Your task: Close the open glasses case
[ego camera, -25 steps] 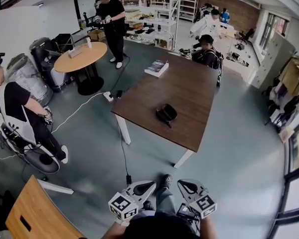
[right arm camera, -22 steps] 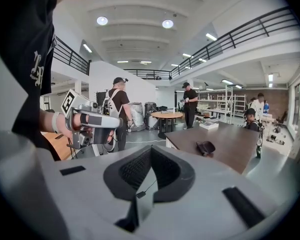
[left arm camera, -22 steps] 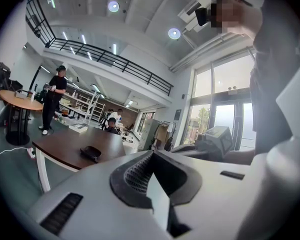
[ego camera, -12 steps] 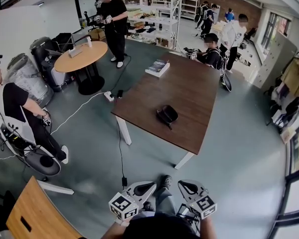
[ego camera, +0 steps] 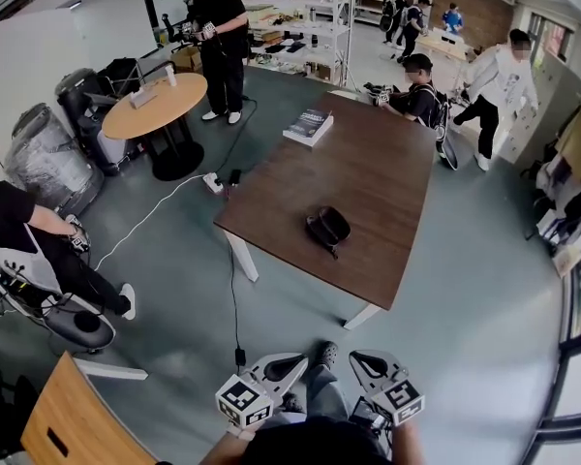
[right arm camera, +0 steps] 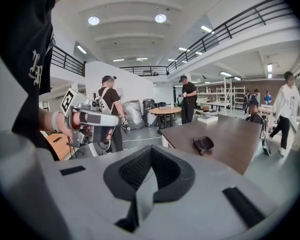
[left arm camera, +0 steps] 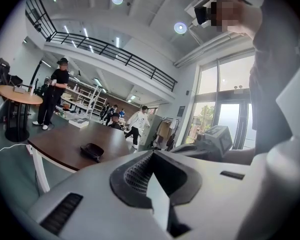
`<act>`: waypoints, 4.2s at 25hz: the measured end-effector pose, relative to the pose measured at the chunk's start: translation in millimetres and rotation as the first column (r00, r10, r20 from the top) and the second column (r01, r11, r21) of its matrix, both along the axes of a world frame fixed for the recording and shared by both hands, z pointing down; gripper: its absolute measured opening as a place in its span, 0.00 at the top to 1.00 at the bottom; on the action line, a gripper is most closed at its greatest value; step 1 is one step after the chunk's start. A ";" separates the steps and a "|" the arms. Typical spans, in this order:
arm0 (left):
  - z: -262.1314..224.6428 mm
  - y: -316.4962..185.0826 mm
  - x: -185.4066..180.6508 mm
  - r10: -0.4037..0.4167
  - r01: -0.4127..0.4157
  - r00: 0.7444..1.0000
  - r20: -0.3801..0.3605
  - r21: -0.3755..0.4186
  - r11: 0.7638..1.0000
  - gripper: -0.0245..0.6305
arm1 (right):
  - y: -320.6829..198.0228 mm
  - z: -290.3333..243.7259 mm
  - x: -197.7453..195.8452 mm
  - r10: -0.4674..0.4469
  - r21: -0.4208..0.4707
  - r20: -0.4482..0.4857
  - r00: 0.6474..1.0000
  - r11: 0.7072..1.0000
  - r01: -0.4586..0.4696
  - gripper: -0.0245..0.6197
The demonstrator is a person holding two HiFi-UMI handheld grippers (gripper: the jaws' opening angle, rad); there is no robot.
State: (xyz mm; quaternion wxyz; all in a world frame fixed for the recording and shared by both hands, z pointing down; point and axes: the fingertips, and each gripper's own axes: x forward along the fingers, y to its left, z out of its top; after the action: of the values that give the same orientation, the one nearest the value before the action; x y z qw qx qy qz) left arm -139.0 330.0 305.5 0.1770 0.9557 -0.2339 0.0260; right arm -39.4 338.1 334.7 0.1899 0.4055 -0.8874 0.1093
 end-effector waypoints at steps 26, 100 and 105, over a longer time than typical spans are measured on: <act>-43.6 -178.1 55.0 -0.014 0.013 1.000 0.020 0.061 0.998 0.95 | -194.5 -43.2 67.9 0.032 0.076 0.006 0.999 0.997 -0.032 0.98; -25.0 -260.1 144.9 0.028 -0.028 0.999 0.018 0.007 1.000 0.95 | -263.9 -8.5 133.1 -0.035 -0.015 -0.091 0.995 0.999 0.034 0.98; -33.6 -264.4 136.2 0.012 -0.012 1.000 0.008 0.023 1.000 0.95 | -268.0 -18.8 126.9 -0.043 -0.003 -0.108 0.993 0.999 0.043 0.98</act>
State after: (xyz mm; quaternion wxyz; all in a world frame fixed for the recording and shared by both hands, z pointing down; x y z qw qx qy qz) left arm -2.8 65.6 271.9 0.1646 0.9590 -0.2291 0.0283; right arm 87.5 70.1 315.9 0.2401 0.3916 -0.8843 0.0831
